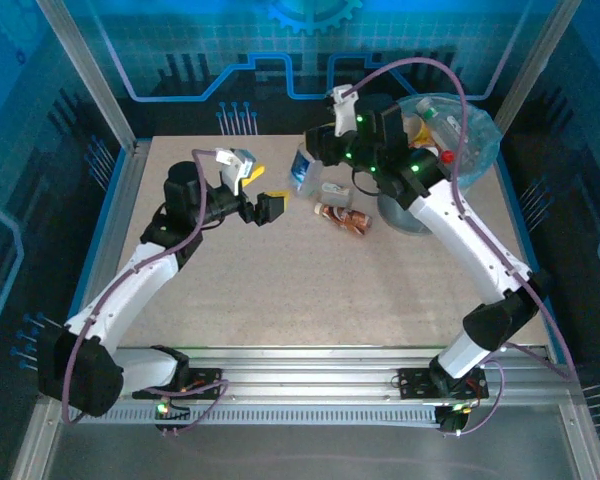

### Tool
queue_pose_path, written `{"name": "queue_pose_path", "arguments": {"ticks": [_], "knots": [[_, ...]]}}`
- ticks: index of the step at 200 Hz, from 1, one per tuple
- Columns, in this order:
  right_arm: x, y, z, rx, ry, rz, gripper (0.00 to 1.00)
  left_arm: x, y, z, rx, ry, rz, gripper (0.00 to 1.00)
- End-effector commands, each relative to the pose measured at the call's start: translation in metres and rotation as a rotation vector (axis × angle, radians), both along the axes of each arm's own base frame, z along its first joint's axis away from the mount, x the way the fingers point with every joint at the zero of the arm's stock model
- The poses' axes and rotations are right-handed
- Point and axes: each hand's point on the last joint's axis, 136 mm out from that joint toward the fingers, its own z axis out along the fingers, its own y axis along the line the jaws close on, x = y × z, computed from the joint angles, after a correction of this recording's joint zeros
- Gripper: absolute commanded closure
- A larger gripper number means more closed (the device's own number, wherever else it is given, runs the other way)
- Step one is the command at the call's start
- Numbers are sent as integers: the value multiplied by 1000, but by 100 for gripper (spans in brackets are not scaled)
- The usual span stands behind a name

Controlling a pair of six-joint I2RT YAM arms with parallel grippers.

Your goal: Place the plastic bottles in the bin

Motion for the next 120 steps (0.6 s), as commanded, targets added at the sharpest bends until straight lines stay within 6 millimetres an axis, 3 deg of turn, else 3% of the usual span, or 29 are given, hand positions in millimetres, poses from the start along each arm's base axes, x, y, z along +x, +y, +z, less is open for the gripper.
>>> {"name": "queue_pose_path", "arguments": {"ticks": [1,29,45,55,99,120], "knots": [[7,-59,38,-196,-156,-227,100,-11,2,25,-40,-62,3,1],[18,-121,58,-447,-209,-506,98,-11,8,25,-21,-51,42,1],[21,-143,62,-503,-191,-572,91,-9,10,26,-15,-51,62,1],[23,-161,66,-526,-195,-662,98,-8,11,27,-13,-52,69,1],[33,-196,75,-651,-205,-831,100,-8,10,24,-16,-40,63,1],[43,-208,63,-728,-153,-882,98,-8,10,21,-15,-33,62,1]]}}
